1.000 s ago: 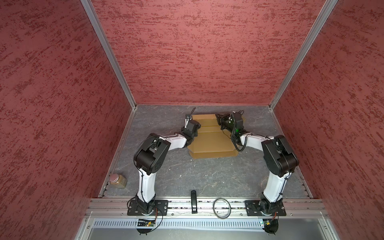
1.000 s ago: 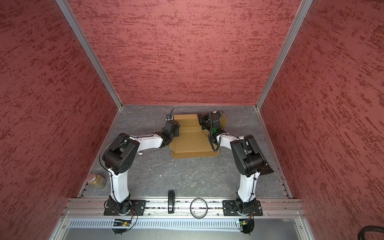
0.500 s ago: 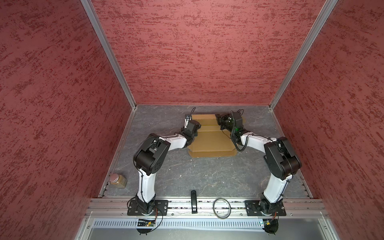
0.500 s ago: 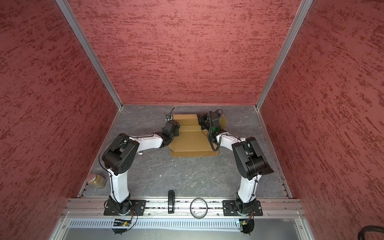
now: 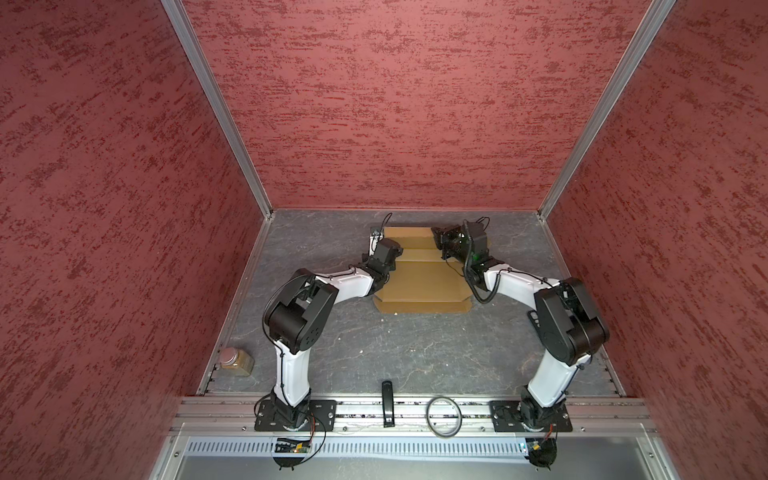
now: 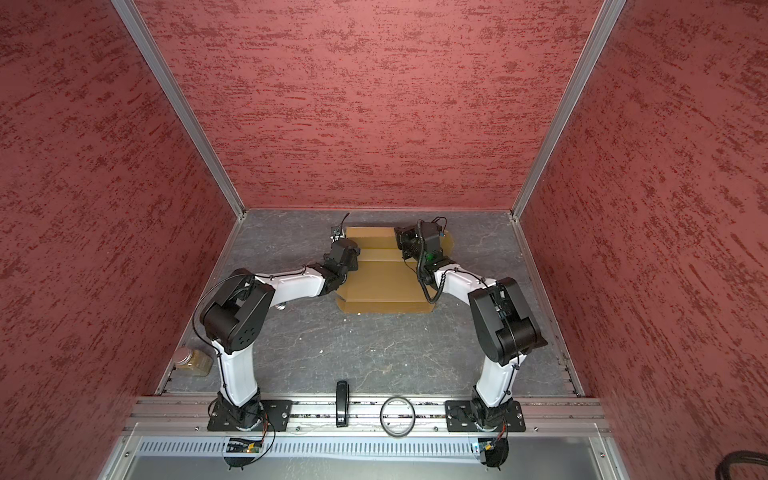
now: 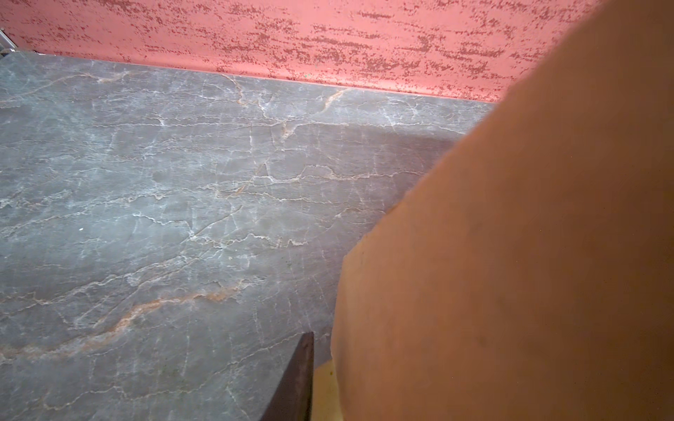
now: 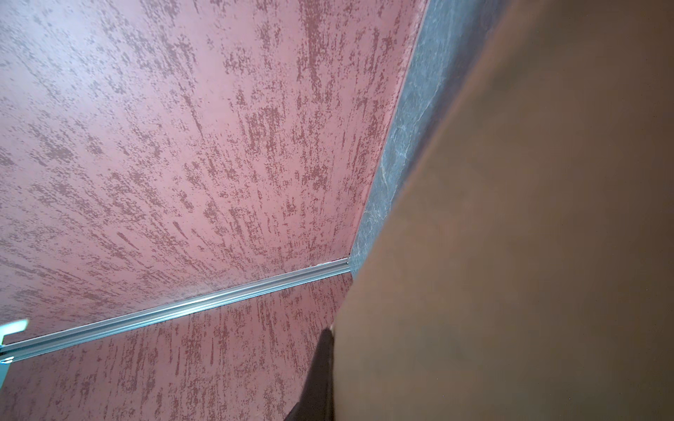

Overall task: Assemble paper box
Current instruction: First fold the bottom flaps of a flat cardboard box at the center of the table.

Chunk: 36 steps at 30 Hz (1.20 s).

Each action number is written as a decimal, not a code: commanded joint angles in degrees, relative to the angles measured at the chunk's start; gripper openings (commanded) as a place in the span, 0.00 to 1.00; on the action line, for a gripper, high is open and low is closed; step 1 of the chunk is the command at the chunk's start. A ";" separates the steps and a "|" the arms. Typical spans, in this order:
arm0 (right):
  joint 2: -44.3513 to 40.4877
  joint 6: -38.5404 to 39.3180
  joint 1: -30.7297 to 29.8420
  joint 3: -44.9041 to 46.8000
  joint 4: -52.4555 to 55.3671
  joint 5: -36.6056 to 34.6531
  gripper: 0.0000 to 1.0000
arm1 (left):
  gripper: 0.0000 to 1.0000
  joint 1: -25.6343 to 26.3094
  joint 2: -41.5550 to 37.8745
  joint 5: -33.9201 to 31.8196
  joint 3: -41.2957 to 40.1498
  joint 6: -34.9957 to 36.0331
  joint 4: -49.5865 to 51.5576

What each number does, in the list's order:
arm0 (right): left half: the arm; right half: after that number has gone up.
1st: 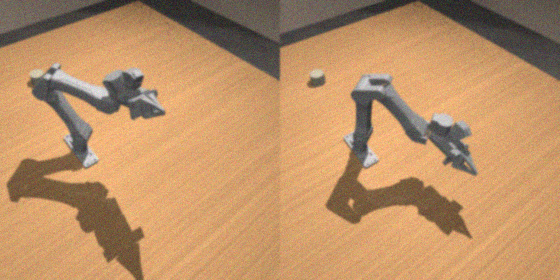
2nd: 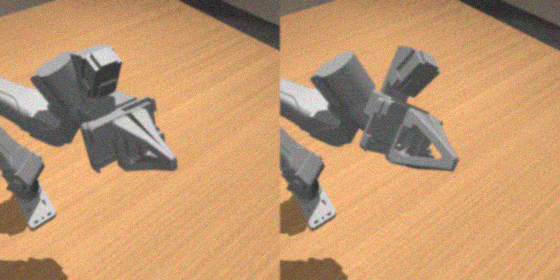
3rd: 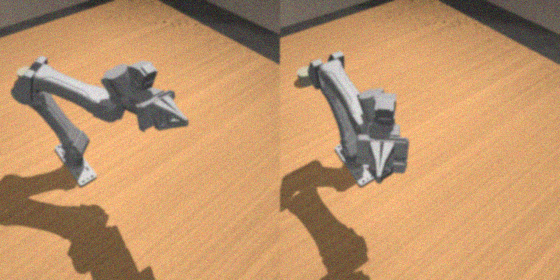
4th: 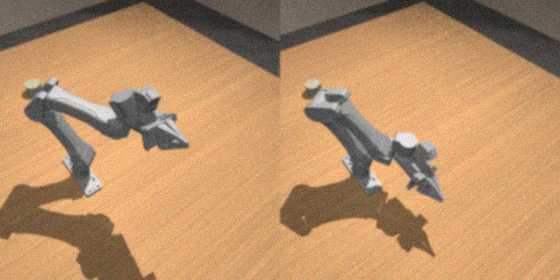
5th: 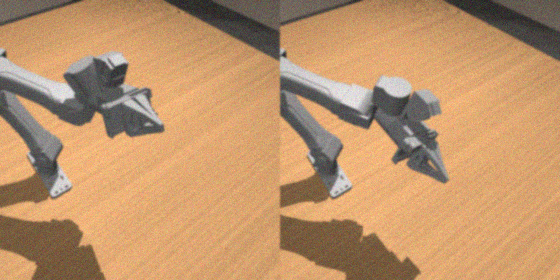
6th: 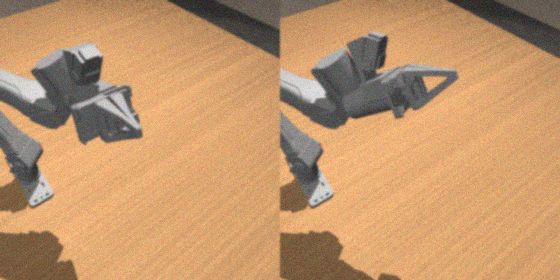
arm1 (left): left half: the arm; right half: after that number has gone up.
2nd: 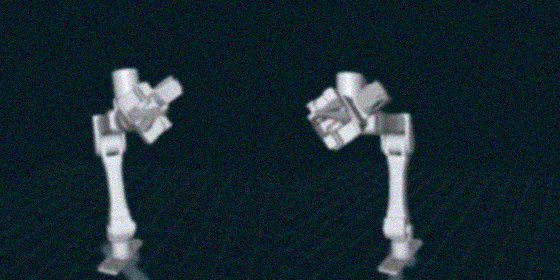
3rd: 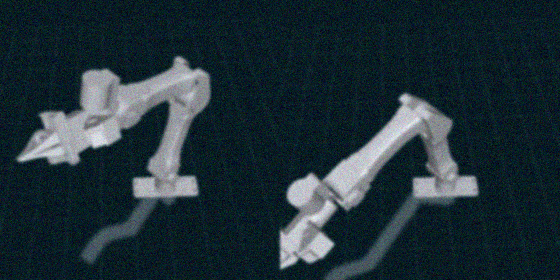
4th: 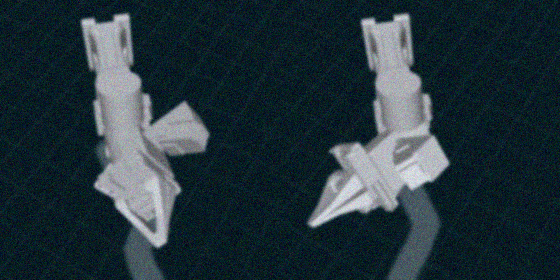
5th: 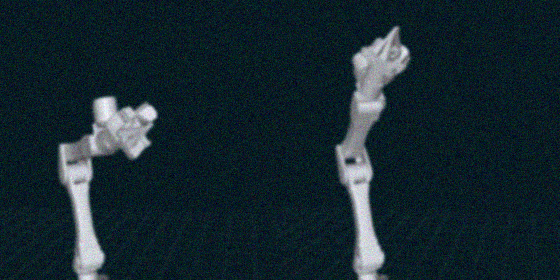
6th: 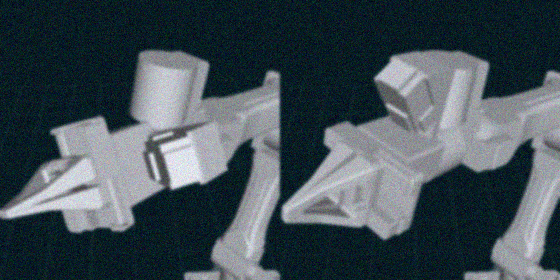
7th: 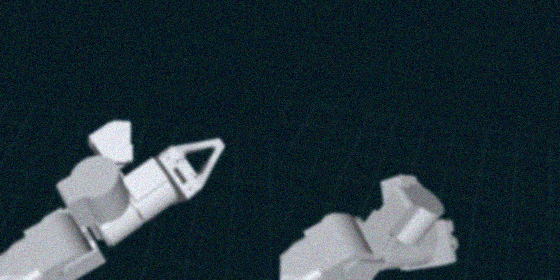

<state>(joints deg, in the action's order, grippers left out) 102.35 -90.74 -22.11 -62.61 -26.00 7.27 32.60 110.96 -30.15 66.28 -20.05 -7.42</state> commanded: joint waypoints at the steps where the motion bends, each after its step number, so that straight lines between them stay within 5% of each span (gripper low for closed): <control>1: -2.35 -5.61 -0.61 -3.60 -2.33 0.24 0.00 | 0.19 0.13 -0.96 -0.90 -0.63 1.95 1.93; 18: 5.96 -2.83 -0.47 -10.04 -2.21 3.01 0.31 | 0.17 -0.78 -0.78 4.88 -1.64 0.32 3.50; 36: 9.68 4.46 -0.39 -8.92 -2.43 8.24 0.40 | 0.16 -4.19 0.68 11.46 0.69 -1.22 6.48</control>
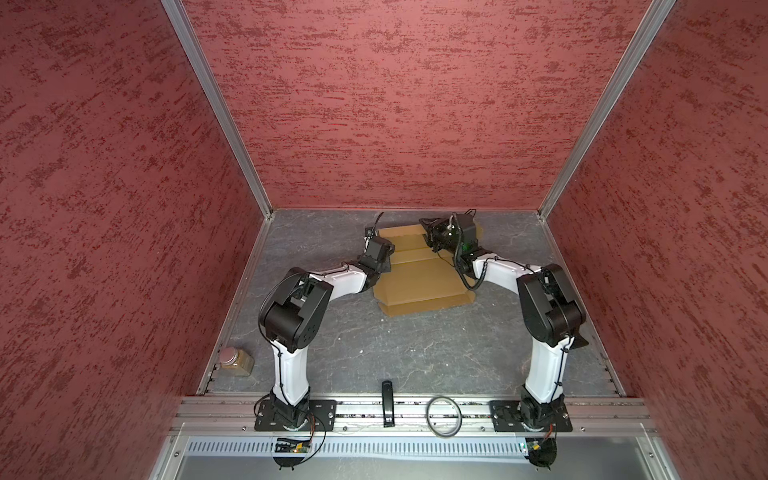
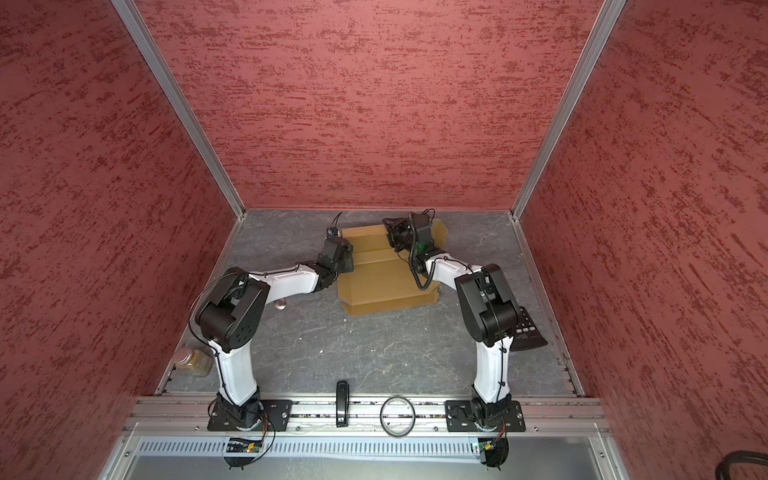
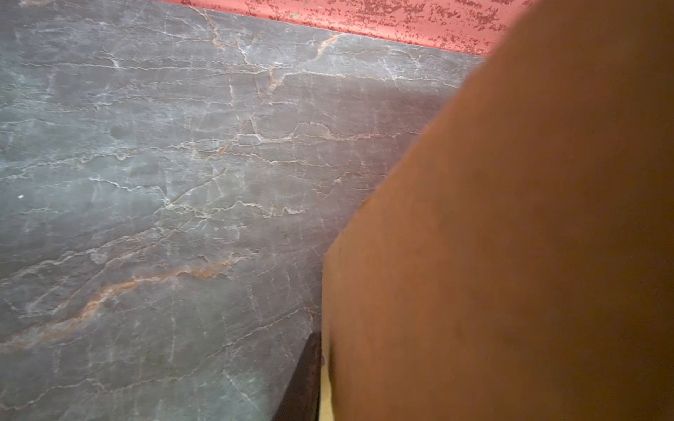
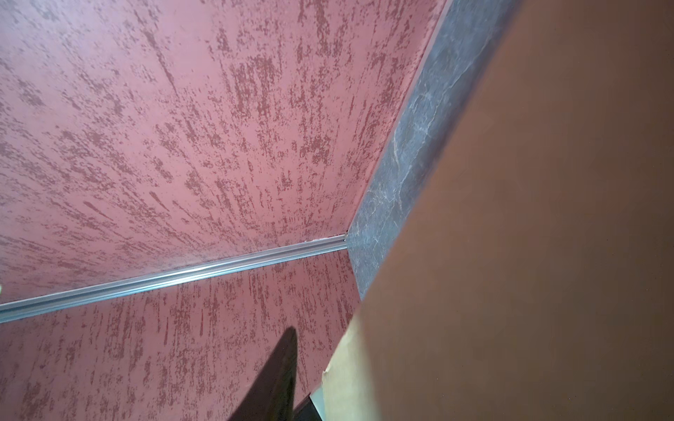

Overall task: Assemble paper box
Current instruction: First fold the bottom flaps of a flat cardboard box at the center of the table.

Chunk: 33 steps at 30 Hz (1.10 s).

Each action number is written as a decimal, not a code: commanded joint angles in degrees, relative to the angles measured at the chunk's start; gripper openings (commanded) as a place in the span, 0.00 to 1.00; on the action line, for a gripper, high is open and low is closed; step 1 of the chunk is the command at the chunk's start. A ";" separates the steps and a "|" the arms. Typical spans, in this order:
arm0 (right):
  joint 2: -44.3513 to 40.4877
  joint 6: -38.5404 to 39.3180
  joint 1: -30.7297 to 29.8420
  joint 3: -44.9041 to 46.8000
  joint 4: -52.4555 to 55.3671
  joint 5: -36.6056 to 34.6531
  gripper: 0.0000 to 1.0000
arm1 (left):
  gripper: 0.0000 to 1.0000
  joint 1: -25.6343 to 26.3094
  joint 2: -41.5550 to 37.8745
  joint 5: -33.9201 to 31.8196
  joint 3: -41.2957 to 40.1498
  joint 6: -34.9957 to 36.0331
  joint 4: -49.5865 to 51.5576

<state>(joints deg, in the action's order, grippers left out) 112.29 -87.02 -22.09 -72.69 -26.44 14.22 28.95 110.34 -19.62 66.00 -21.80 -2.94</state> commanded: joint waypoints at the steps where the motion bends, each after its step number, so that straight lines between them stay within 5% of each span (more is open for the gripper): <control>1: -0.78 1.30 -0.36 1.99 -2.03 1.49 0.41 | 0.16 -0.56 1.42 1.14 1.02 0.53 1.75; 12: -6.41 8.62 -0.63 9.68 0.87 4.88 0.50 | 0.16 -1.99 1.29 6.01 -0.04 2.34 -1.66; 33: -12.55 24.36 -0.62 6.16 12.53 14.19 0.59 | 0.16 -3.11 2.19 13.06 -0.96 4.50 -5.64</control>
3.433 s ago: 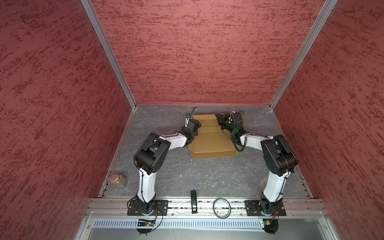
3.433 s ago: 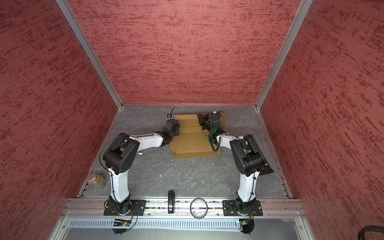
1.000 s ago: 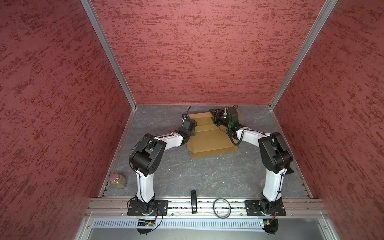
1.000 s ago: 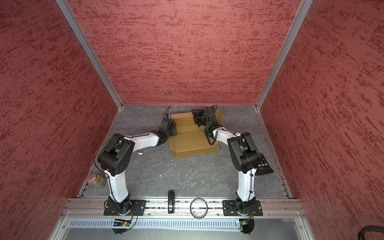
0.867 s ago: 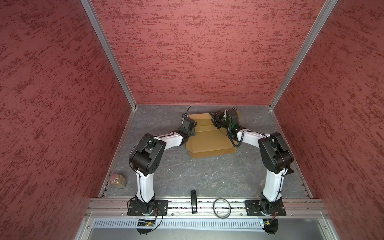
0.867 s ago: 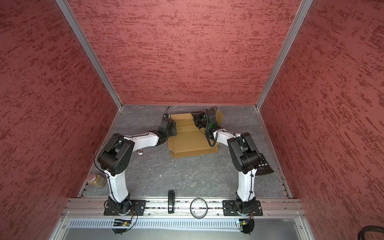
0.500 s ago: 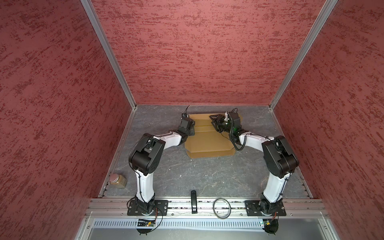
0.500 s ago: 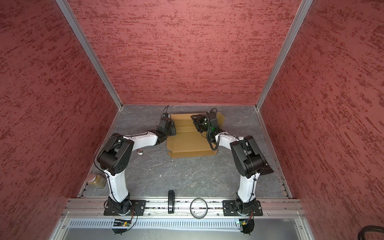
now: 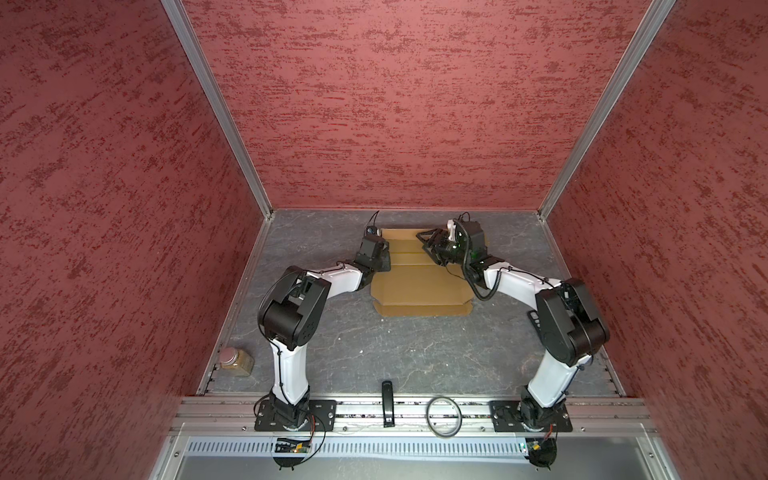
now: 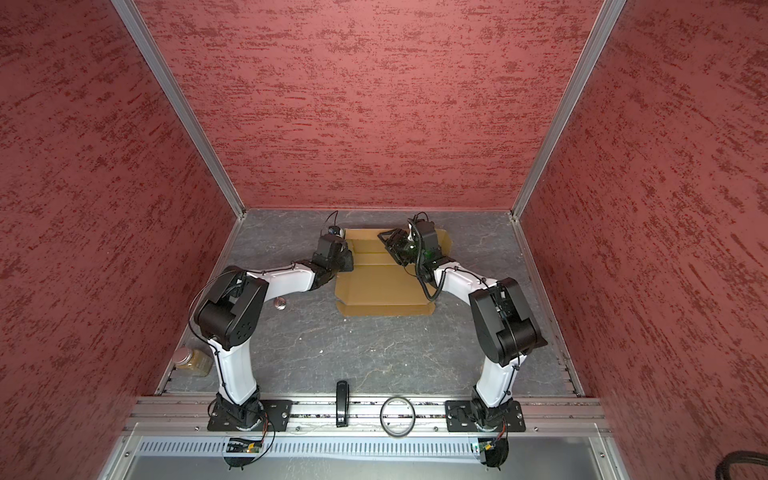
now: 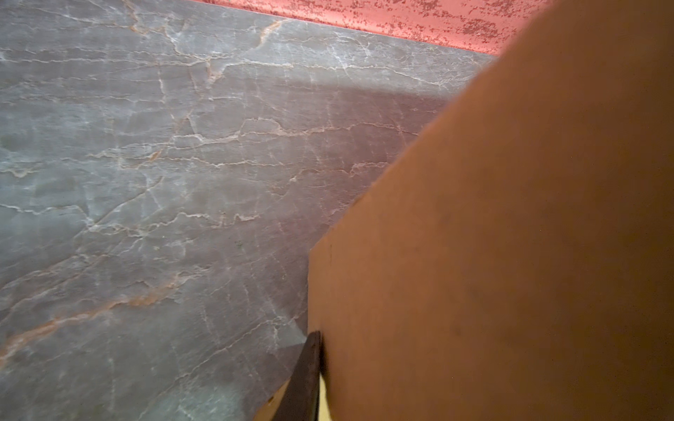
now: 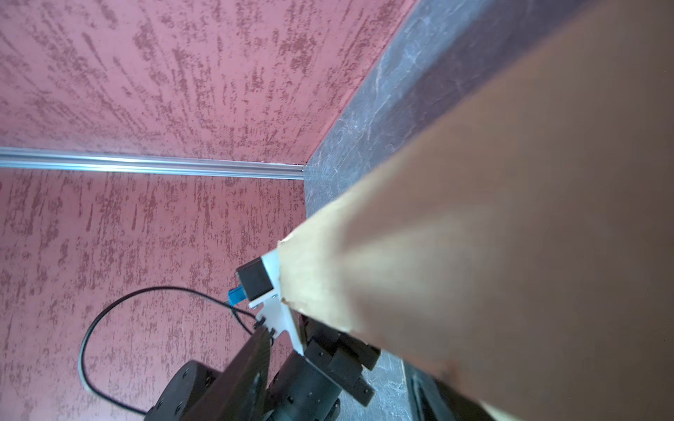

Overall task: Assemble paper box
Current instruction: First fold the bottom flaps of a flat cardboard box at the center of the table.

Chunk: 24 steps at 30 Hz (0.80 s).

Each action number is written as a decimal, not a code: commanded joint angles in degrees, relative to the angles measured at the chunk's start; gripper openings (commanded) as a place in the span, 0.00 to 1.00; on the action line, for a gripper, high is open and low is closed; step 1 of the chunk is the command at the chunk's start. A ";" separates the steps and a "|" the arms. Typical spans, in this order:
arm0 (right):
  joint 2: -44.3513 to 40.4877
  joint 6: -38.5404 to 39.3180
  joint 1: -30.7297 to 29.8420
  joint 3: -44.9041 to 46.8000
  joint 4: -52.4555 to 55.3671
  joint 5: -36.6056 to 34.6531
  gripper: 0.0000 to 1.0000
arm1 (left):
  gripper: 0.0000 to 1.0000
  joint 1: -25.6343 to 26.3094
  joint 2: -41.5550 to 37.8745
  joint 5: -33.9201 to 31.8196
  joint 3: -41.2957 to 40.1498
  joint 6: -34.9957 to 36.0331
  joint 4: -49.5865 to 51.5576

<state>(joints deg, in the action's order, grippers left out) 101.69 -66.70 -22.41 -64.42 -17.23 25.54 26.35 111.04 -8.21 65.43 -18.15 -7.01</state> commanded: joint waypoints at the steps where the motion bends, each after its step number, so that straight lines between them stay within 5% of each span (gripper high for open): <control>1: -2.17 5.46 -0.39 -2.94 4.60 3.35 0.59 | 0.16 -0.53 1.51 1.83 -0.32 0.88 -1.63; 4: -2.40 9.55 -0.35 -5.71 7.79 4.15 0.56 | 0.16 -0.76 1.63 2.53 -0.30 0.93 -1.70; 8: -1.08 14.54 -0.33 -10.43 8.88 5.49 0.30 | 0.16 -0.78 1.72 2.76 -0.21 0.92 -1.78; 12: 2.86 17.72 -0.39 -15.11 8.14 7.95 0.14 | 0.16 -0.88 1.81 2.76 -0.04 0.84 -1.66; 24: 12.17 24.90 -3.05 -22.71 11.96 7.25 0.05 | 0.15 -0.72 2.58 1.72 2.59 -1.53 3.18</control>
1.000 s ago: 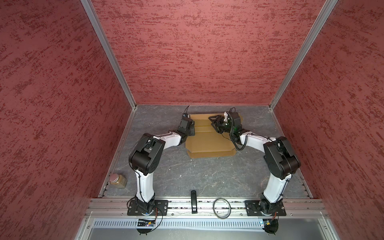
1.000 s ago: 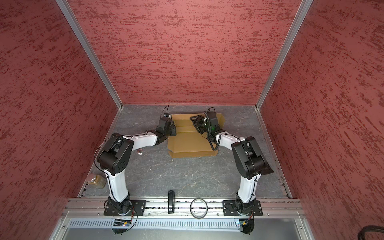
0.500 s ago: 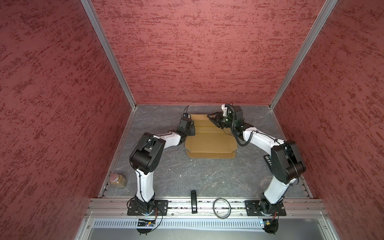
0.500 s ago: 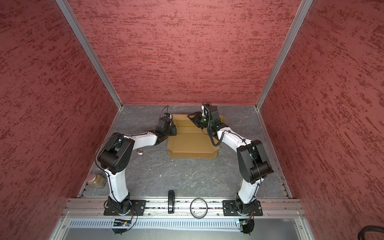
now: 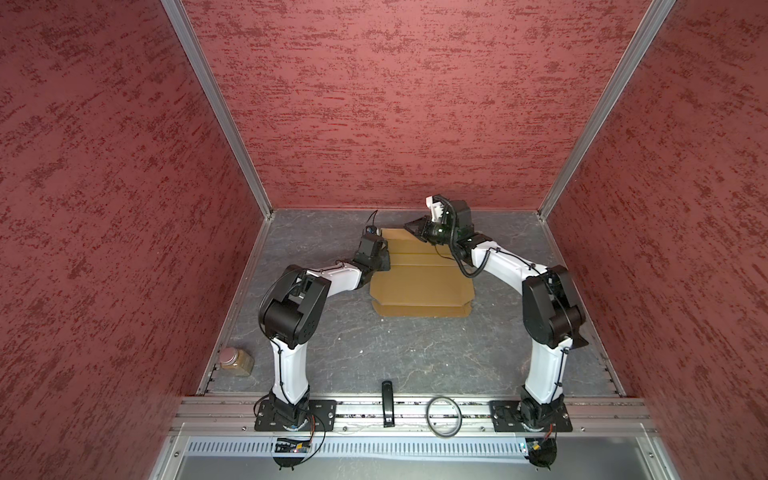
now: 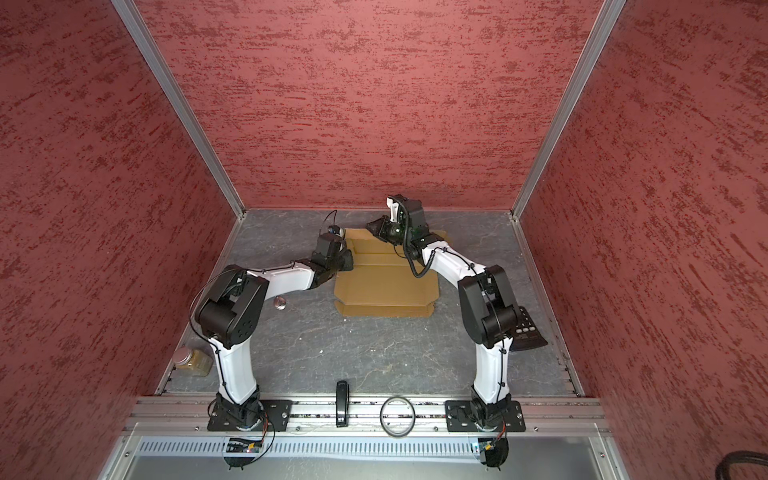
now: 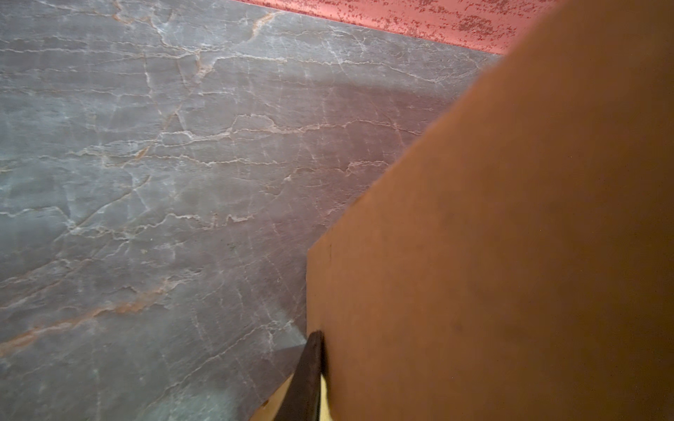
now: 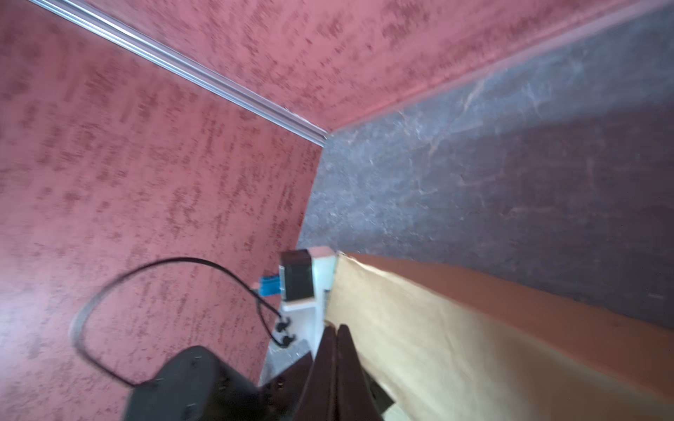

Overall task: Assemble paper box
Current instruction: First fold the bottom flaps of a flat cardboard box at the center of the table.

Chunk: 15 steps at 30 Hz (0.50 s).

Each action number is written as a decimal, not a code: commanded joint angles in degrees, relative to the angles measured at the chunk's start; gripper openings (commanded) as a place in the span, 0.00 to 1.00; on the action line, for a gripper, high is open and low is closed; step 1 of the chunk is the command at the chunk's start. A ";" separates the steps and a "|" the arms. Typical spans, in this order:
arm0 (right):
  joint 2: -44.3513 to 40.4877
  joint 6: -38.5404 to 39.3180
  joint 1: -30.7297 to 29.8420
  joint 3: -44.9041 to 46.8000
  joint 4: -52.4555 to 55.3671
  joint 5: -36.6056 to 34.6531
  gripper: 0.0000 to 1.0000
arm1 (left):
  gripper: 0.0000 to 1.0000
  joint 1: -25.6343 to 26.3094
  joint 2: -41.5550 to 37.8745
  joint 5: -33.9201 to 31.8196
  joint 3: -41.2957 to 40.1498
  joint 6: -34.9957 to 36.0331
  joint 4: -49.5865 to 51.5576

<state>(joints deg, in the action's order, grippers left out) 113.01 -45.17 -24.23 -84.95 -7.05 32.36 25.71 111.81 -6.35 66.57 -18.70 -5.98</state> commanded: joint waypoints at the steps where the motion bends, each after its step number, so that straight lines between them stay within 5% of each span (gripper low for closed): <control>1: 1.33 3.46 -1.41 -2.24 1.73 0.42 0.05 | 0.15 -0.01 1.83 -0.15 1.53 -1.15 2.37; 15: 4.48 2.56 -2.14 -2.16 -0.07 -0.95 0.04 | 0.20 1.17 2.47 -1.95 3.73 -1.51 5.63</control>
<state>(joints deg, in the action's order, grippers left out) 115.96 -42.83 -26.15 -85.47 -6.22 32.27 26.41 112.79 -7.53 69.08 -19.77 -2.59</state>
